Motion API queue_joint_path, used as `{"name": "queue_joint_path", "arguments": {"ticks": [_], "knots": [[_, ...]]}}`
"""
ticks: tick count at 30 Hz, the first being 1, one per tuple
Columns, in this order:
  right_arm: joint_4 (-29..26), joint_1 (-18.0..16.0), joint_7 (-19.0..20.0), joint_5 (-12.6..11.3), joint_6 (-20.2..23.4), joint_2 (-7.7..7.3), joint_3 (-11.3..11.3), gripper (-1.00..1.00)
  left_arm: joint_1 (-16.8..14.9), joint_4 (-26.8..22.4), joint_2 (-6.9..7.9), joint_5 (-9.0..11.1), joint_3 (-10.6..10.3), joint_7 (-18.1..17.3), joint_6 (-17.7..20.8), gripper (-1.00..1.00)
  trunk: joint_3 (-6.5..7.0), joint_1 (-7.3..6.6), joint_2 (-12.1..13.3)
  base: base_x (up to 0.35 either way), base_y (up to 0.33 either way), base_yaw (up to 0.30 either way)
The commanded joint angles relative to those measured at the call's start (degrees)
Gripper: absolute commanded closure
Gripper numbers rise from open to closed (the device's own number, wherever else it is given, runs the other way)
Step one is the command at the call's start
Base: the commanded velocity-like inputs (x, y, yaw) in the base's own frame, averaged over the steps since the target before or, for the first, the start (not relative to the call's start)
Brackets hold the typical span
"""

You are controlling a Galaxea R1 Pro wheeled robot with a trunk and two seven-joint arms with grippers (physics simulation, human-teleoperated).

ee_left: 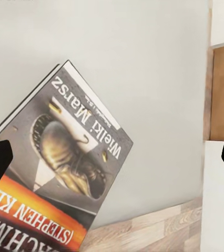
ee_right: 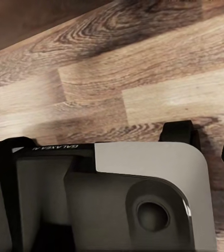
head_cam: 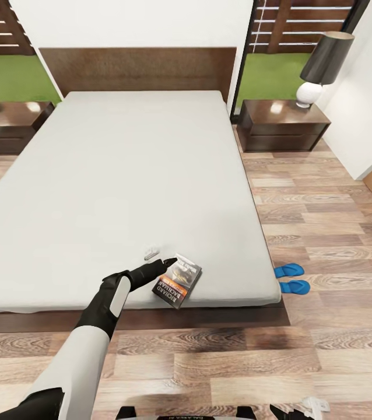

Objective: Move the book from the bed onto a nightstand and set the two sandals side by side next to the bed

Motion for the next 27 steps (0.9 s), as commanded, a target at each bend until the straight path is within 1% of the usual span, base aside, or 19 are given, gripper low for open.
{"name": "queue_joint_path", "arguments": {"ticks": [1, 27], "knots": [[0.09, -0.03, 0.27, -0.24, -0.08, -0.01, -0.08, -1.00, -0.03, -0.01, -0.07, 0.25, 0.29, -0.16, 0.46, -1.00, 0.15, -0.22, 0.39, 0.000, 0.000, 0.000], [0.12, -0.02, 0.27, -0.24, -0.08, -0.01, -0.09, -1.00, -0.04, 0.01, -0.07, 0.25, 0.45, -0.16, 0.46, -1.00, 4.82, -5.93, 10.82, 0.000, 0.000, 0.000]]}}
